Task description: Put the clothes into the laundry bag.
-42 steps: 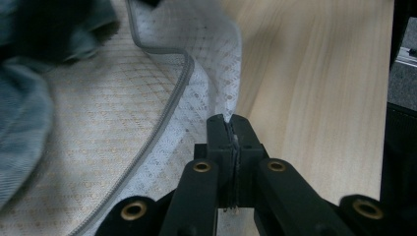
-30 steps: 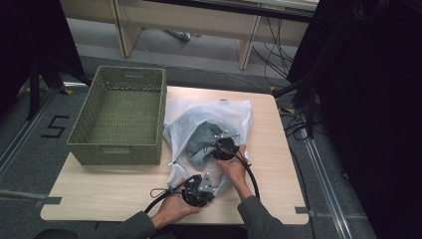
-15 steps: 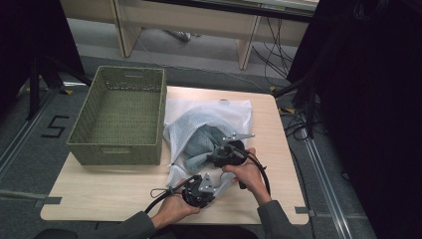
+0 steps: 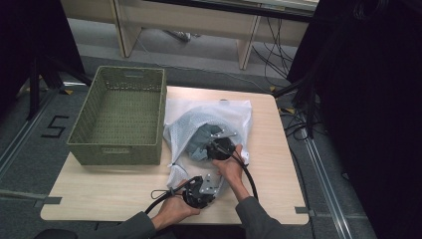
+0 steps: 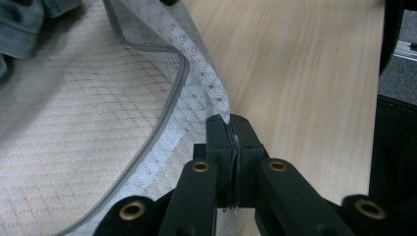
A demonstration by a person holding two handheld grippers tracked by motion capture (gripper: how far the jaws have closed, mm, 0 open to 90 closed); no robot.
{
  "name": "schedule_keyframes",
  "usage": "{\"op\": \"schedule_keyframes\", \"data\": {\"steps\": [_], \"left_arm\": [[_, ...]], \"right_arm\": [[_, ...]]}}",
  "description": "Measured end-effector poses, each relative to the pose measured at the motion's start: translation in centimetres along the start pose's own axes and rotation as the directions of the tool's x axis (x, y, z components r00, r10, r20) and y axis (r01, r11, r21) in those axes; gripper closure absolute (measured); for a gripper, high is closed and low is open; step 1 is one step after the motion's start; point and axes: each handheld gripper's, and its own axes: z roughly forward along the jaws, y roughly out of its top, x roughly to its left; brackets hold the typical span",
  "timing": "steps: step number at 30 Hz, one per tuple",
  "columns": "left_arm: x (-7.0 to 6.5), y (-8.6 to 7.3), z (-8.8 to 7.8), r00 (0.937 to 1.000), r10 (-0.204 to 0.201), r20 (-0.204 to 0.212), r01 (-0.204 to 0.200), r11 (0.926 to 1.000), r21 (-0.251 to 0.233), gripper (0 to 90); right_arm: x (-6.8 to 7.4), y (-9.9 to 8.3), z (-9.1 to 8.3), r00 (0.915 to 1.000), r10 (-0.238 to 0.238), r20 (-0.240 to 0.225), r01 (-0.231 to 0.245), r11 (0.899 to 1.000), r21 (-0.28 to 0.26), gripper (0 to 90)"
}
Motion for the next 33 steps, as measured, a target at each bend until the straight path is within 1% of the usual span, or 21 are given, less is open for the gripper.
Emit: {"op": "schedule_keyframes", "data": {"steps": [3,4,5,6,8,10,14,15,16,17,19,21,22,23,24,26,27,28,29,31,33], "left_arm": [[0.2,0.0,0.0,0.9999,0.016,-0.001,-0.016,0.9999,-0.002,87.5],[0.1,0.0,0.0,1.0000,0.003,0.004,-0.003,1.0000,-0.002,87.4],[0.2,0.0,0.0,1.0000,0.001,0.010,-0.001,1.0000,0.001,86.8],[0.2,0.0,0.0,0.9996,-0.017,0.024,0.017,0.9998,0.002,85.4],[0.1,0.1,0.0,0.9986,-0.030,0.044,0.030,0.9995,-0.004,78.4],[0.2,0.2,-0.2,0.9983,-0.026,0.052,0.026,0.9997,0.003,70.8],[0.2,0.6,-1.3,0.9926,-0.089,0.082,0.093,0.9946,-0.045,56.4],[0.2,0.8,-1.6,0.9903,-0.113,0.081,0.119,0.9906,-0.068,53.8],[0.5,1.0,-2.3,0.9931,-0.094,0.070,0.099,0.9924,-0.073,51.7],[1.0,1.2,-3.0,0.9965,-0.063,0.054,0.067,0.9952,-0.072,50.5],[1.6,1.4,-4.0,0.9917,-0.121,0.043,0.125,0.9856,-0.114,49.3],[3.1,1.6,-5.4,0.9940,-0.109,-0.001,0.109,0.9881,-0.109,47.5],[3.4,1.6,-5.6,0.9902,-0.139,-0.011,0.137,0.9837,-0.117,47.4],[4.0,1.7,-6.0,0.9889,-0.145,-0.032,0.140,0.9810,-0.135,47.4],[4.5,1.7,-6.3,0.9820,-0.182,-0.049,0.174,0.9745,-0.142,47.4],[5.7,1.8,-6.9,0.9793,-0.172,-0.107,0.155,0.9768,-0.148,47.3],[6.3,1.8,-7.2,0.9734,-0.181,-0.141,0.160,0.9759,-0.148,47.1],[6.9,1.8,-7.5,0.9635,-0.212,-0.164,0.186,0.9693,-0.161,46.6],[7.6,1.9,-7.9,0.9618,-0.204,-0.183,0.175,0.9713,-0.161,46.5],[8.9,2.0,-8.5,0.9479,-0.232,-0.218,0.197,0.9649,-0.174,46.1],[10.3,2.2,-8.9,0.9385,-0.250,-0.238,0.211,0.9614,-0.176,46.7]], "right_arm": [[-0.7,0.0,0.2,0.9986,0.046,-0.026,-0.046,0.999,-0.009,74.6],[-0.8,0.0,0.1,0.9992,0.006,-0.040,-0.005,1.000,0.001,70.6],[-0.5,0.1,-0.3,0.9978,0.030,-0.058,-0.030,0.999,0.016,67.1],[-0.5,0.1,-0.6,0.9970,0.012,-0.076,-0.011,1.000,0.018,63.3],[-0.5,-0.1,-1.4,0.9945,-0.031,-0.100,0.030,0.999,-0.011,56.3],[-0.7,-0.2,-2.9,0.9901,0.006,-0.140,-0.002,1.000,0.026,50.1],[-1.6,-0.2,-5.3,0.9864,0.012,-0.164,-0.016,1.000,-0.019,43.2],[-1.8,-0.3,-5.9,0.9871,0.012,-0.160,-0.017,0.999,-0.030,42.0],[-1.8,-0.5,-6.4,0.9852,0.019,-0.170,-0.027,0.999,-0.044,41.0],[-2.2,-0.7,-6.8,0.9849,-0.014,-0.173,0.004,0.998,-0.055,40.2],[-2.4,-1.1,-7.6,0.9830,-0.010,-0.184,-0.002,0.998,-0.060,39.1],[-2.7,-1.6,-8.6,0.9839,0.014,-0.178,-0.024,0.998,-0.052,38.1],[-2.8,-1.9,-8.9,0.9819,0.037,-0.186,-0.050,0.997,-0.066,37.7],[-3.1,-2.0,-9.2,0.9829,0.028,-0.182,-0.040,0.997,-0.063,37.3],[-3.2,-2.2,-9.5,0.9838,0.037,-0.175,-0.049,0.997,-0.066,36.8],[-3.7,-2.6,-9.9,0.9836,0.037,-0.177,-0.050,0.996,-0.074,35.9],[-3.8,-2.9,-10.1,0.9858,0.043,-0.162,-0.057,0.995,-0.082,35.6],[-4.0,-3.0,-10.4,0.9839,0.036,-0.175,-0.048,0.997,-0.065,35.4],[-4.0,-3.3,-10.4,0.9831,0.040,-0.179,-0.052,0.996,-0.066,35.0],[-4.1,-3.7,-10.6,0.9827,0.037,-0.181,-0.051,0.996,-0.073,34.4],[-4.2,-4.0,-10.8,0.9811,0.038,-0.190,-0.050,0.997,-0.054,33.2]]}}
